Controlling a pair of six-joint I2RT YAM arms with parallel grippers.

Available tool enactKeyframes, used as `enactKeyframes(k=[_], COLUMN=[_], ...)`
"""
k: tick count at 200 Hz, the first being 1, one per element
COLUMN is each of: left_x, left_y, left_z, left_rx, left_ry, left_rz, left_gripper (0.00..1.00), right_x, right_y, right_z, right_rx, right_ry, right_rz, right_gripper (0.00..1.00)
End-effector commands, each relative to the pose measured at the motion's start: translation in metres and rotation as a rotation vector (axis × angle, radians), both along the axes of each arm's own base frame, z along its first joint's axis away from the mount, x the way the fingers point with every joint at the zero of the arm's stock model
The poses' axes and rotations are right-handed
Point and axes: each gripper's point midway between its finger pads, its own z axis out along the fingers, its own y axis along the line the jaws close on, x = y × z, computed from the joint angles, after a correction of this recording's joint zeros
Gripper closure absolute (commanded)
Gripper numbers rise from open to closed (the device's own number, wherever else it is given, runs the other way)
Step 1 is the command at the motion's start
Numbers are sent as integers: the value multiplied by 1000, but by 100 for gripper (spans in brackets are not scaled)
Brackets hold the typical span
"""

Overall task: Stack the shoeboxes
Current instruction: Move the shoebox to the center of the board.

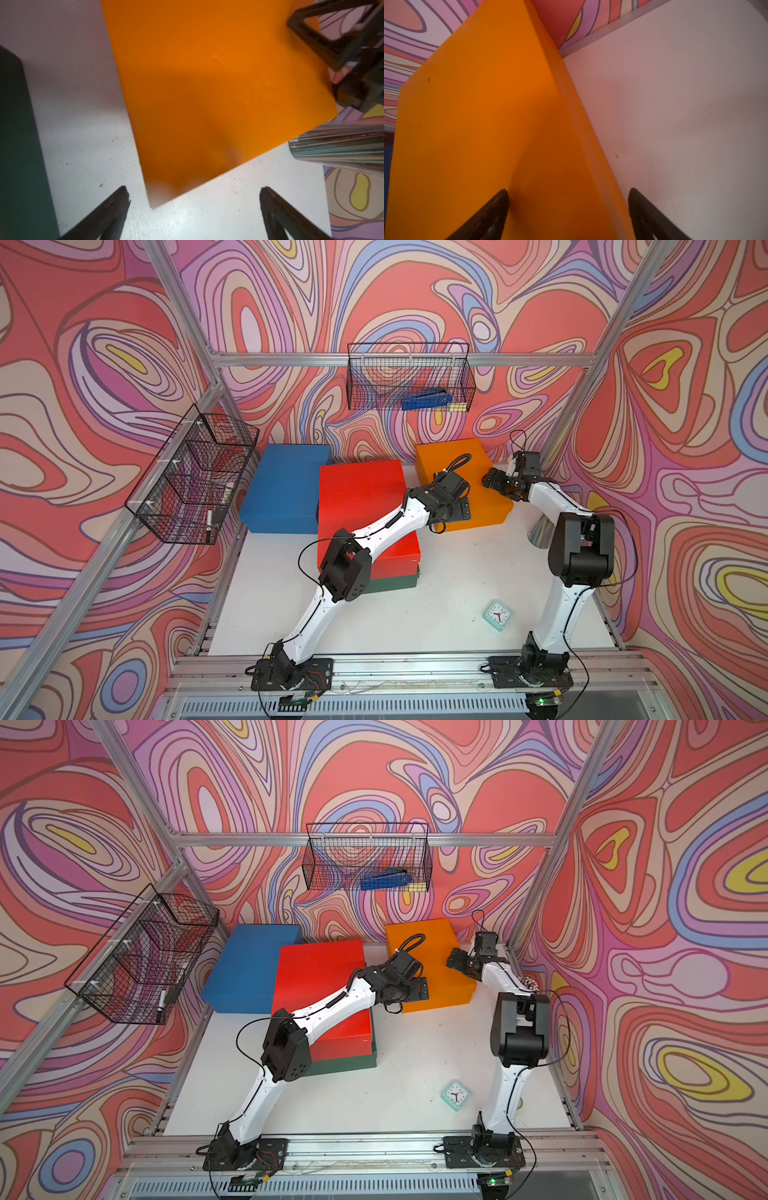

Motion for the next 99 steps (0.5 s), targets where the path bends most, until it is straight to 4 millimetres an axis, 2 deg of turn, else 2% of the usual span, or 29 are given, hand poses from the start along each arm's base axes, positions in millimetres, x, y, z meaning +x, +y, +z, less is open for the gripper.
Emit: enactKeyframes(k=[1,42,49,51,55,99], left_x=[7,5,3,3,2,-15], left_y=[12,20,19,19,18,17], left_z=[21,14,15,15,15,6], left_rx=[-30,-25,-36,-40,-49,-106], left_ry=[-45,-25,-20,-19,-15,34], left_rz=[50,58,56,53,52,36], left_gripper=[0,1,1,1,1,2], right_x=[-24,-57,-64,-66,-70,-113], right_y=[16,38,44,46,49,60], right_z=[4,15,8,16,19,10], right_rx=[44,54,55,54,53,95], right_ry=[38,37,58,40,38,80], right_rz=[15,35,44,48,53,43], right_gripper=[10,13,15,15,15,19])
